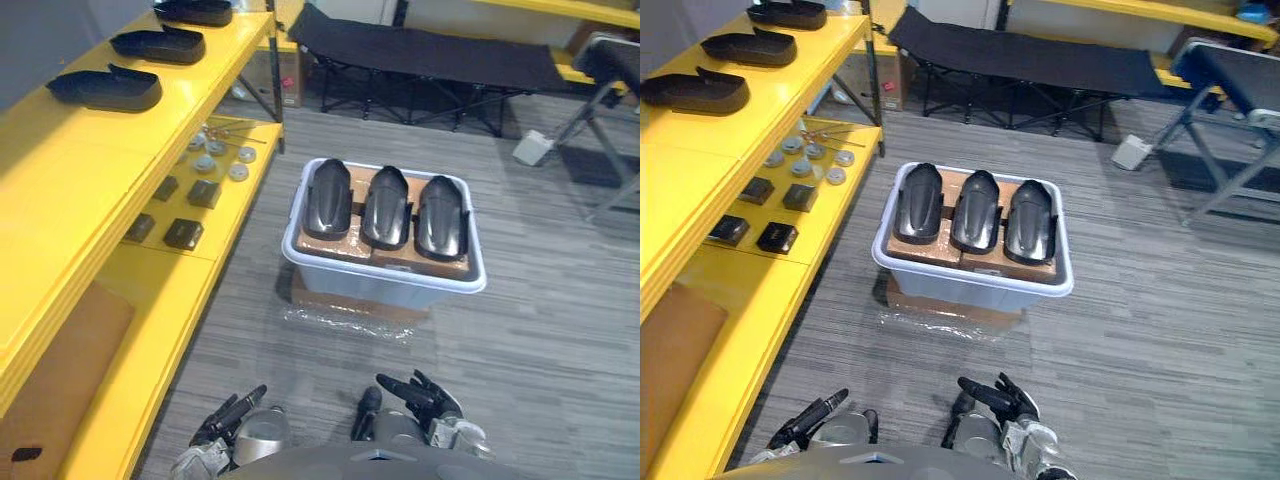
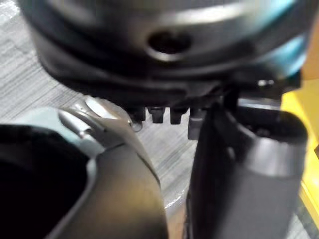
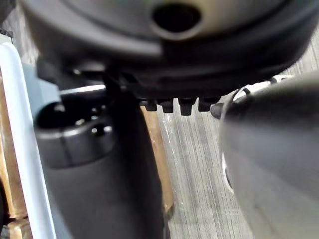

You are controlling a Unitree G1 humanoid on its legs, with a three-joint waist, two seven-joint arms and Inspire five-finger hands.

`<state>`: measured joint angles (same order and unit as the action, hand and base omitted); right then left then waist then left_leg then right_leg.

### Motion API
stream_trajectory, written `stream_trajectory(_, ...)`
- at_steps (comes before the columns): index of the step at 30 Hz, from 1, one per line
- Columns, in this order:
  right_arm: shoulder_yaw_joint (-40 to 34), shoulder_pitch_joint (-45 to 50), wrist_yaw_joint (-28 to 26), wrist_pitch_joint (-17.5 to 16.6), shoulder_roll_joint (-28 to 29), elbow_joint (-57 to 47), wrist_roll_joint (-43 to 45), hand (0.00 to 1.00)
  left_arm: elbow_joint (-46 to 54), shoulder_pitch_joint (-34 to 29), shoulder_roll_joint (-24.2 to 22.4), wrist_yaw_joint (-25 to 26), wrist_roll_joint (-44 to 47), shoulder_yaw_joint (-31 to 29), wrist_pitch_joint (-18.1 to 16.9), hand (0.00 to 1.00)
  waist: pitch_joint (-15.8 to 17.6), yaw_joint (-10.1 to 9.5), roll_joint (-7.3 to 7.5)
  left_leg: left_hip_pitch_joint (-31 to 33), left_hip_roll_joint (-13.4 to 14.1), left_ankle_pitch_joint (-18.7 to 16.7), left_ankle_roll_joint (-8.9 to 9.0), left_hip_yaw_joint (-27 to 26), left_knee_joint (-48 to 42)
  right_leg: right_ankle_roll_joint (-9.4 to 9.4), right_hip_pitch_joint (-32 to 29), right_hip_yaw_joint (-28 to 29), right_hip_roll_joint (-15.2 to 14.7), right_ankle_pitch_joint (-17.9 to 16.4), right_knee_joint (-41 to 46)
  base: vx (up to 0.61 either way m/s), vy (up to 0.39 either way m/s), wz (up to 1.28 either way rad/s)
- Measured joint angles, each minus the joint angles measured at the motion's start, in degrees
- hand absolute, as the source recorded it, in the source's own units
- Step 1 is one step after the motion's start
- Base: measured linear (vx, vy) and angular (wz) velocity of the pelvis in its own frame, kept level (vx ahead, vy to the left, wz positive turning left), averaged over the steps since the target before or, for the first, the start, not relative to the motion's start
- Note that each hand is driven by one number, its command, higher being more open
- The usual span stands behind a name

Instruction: Walk over and take three plastic housings, then place them on the shelf

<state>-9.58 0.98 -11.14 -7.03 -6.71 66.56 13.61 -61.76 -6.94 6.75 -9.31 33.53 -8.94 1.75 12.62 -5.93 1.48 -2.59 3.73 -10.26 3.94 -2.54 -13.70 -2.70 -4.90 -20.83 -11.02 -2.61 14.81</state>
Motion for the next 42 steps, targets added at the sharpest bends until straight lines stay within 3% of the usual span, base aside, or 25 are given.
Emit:
stream_trajectory(4, -0.59, 0.21, 0.53, -0.07, -0.03, 0.54, -1.72, 1.00, -0.02, -0.76, -0.35, 1.76, 2.00, -0.18, 1.00, 1.00, -1.72, -0.38, -0.27, -0.05, 2.01, -2.82, 1.39, 2.20, -1.97, 0.84, 0.00, -1.77, 1.03, -5.91, 5.28, 0.16, -0.111, 0.29)
stream_trajectory(6, 0.22, 0.11, 1.08, -0.04, -0.06, 0.79, -2.05, 1.00, -0.12, -1.92, -1.15, 2.76, 2.81, -0.94, 0.95, 1.00, -2.69, -0.41, -0.78, 0.18, 3.14, -3.69, 1.35, 1.94, -2.52, 1.12, -0.01, -1.73, 2.26, -6.49, 4.73, 0.18, -0.055, -0.06)
stream_trajectory(8, 0.78, 0.25, 2.92, -0.26, -0.04, 0.74, -1.96, 1.00, -0.74, -2.32, -2.20, 2.30, 2.35, -2.29, 0.41, 1.00, -4.04, -0.30, -2.32, 6.19, 4.67, -4.93, 2.35, 0.42, -15.30, 1.08, 1.36, -2.26, 3.83, -6.40, 1.83, 0.21, 0.009, 0.04)
stream_trajectory(10, 1.27, 0.98, 5.45, -0.99, -1.04, 0.71, -1.65, 1.00, -0.97, -2.32, -3.76, 1.89, 1.80, -3.49, -2.42, 1.00, -4.15, -0.17, -4.10, 12.53, 6.08, -4.84, 3.35, 0.77, -29.05, 1.16, 5.79, -2.15, 5.14, -5.74, -2.17, 0.24, 0.113, 0.18)
stream_trajectory(12, 2.20, 0.75, 6.52, -2.74, -2.05, 0.56, -1.70, 1.00, -0.78, -2.56, -4.60, 1.18, 1.76, -3.26, -3.74, 1.00, -4.39, -0.33, -5.24, 13.67, 6.22, -5.79, 2.37, -0.80, -27.11, 1.10, 6.78, -1.10, 4.87, -5.36, -2.62, 0.20, 0.207, -0.16)
stream_trajectory(13, 2.61, 0.04, 7.06, -4.75, -2.21, -0.17, -1.97, 1.00, -0.79, -2.55, -4.67, 0.69, 1.77, -3.04, -4.44, 1.00, -4.29, -0.37, -5.49, 14.81, 6.29, -5.93, 1.23, -1.04, -21.49, 0.00, 6.17, -0.05, 4.11, -5.58, -2.75, 0.23, 0.355, -0.53)
stream_trajectory(14, 3.14, -0.25, 7.73, -6.65, -1.96, -1.48, -1.95, 1.00, -0.82, -2.27, -4.28, 0.37, 1.79, -2.61, -4.78, 1.00, -4.08, -0.27, -5.21, 15.99, 6.35, -2.84, 0.78, -0.40, -14.66, -1.47, 5.40, 1.43, 3.21, -5.60, -2.55, 0.20, 0.323, -0.61)
stream_trajectory(15, 3.43, -0.25, 8.13, -7.56, -1.53, -1.75, -1.90, 1.00, -0.83, -2.11, -3.93, 0.36, 1.81, -2.52, -5.13, 1.00, -4.19, -0.37, -4.81, 15.29, 5.31, -1.55, 0.53, -1.40, -13.21, -2.21, 4.72, 3.01, 2.08, -5.75, -1.88, 0.24, 0.333, -0.44)
stream_trajectory(16, 4.10, -0.52, 8.62, -9.05, -0.14, -2.30, -1.90, 1.00, -0.55, -1.81, -2.44, 0.60, 1.87, -1.74, -6.35, 1.00, -4.23, -0.34, -2.06, 13.12, 2.04, 0.99, -0.47, -2.87, -8.39, -4.18, 3.26, 6.07, 0.77, -4.75, -2.86, 0.15, 0.165, -0.12)
stream_trajectory(18, 4.79, -0.41, 9.14, -10.85, 0.23, -2.37, -1.92, 1.00, 0.83, 0.82, -1.05, 1.62, 2.28, 0.65, -7.98, 1.00, -3.06, 0.10, -0.31, 13.02, -0.67, 1.87, -1.14, -2.91, -5.75, -5.44, 3.21, 7.23, -0.46, -3.79, -5.46, 0.18, 0.141, 0.20)
stream_trajectory(23, 9.09, 1.36, 8.73, -11.51, 1.27, -7.82, -1.98, 1.00, 2.67, 4.85, -0.55, 2.75, 2.58, 4.15, -8.18, 1.00, -2.35, 0.08, 0.02, 8.27, -1.52, 2.08, -1.49, -4.01, -1.13, -5.21, 6.04, 7.58, -0.89, -0.80, -6.77, 0.18, 0.100, -0.07)
stream_trajectory(26, 14.46, 6.03, 9.14, -9.36, 1.84, -17.02, -1.97, 1.00, 2.32, 4.71, -1.18, 3.48, 2.57, 4.01, -7.93, 1.00, -2.61, 0.55, 0.59, 5.71, -0.85, 2.09, -1.50, -5.54, 2.13, -5.20, 6.02, 9.42, -0.10, -0.79, -6.98, 0.11, -0.023, -0.31)
stream_trajectory(28, 18.57, 10.21, 9.36, -5.48, 1.84, -25.90, -1.93, 1.00, 0.75, 4.63, -0.74, 4.13, 2.79, 3.45, -7.34, 1.00, -2.57, 2.26, 0.79, 4.77, -0.03, 2.19, -1.34, -6.49, 4.01, -5.19, 5.55, 10.31, 0.69, -0.76, -7.02, 0.09, -0.027, -0.24)
stream_trajectory(31, 23.51, 14.95, 9.03, -2.00, 0.52, -38.29, -1.82, 1.00, -1.22, 3.97, -0.75, 4.15, 3.15, 0.82, -6.15, 1.00, -2.47, 2.92, 1.25, 2.44, 1.10, 2.61, -0.88, -8.46, 5.71, -4.18, 5.76, 12.03, 1.61, 0.19, -7.07, 0.05, -0.009, -0.33)
stream_trajectory(34, 26.20, 16.44, 7.08, -0.66, 0.00, -47.50, -1.41, 1.00, -2.08, 3.52, -0.74, 3.97, 4.10, -1.92, -5.30, 1.00, -3.09, 3.15, 2.51, 1.73, 1.57, 3.00, -0.85, -9.22, 6.28, -4.00, 5.85, 12.69, 2.12, 0.66, -7.40, 0.02, -0.009, -0.18)
stream_trajectory(37, 28.16, 15.73, 3.78, 0.59, 0.00, -53.53, 1.36, 1.00, -2.75, 2.43, -1.07, 3.42, 4.09, -4.96, -5.39, 1.00, -3.82, 3.16, 3.66, 1.62, 1.90, 3.44, -0.76, -9.83, 6.33, -3.81, 6.24, 12.92, 2.47, 1.82, -8.86, -0.02, -0.009, -0.11)
stream_trajectory(42, 30.73, 15.02, -1.98, 1.98, -0.46, -56.19, 3.28, 1.00, -3.94, 1.78, -1.22, 2.79, 4.09, -7.49, -5.42, 1.00, -4.08, 3.15, 4.04, 1.07, 1.88, 3.97, -0.64, -9.85, 7.10, -3.61, 7.02, 12.81, 2.63, 2.39, -10.16, -0.09, -0.021, -0.02)
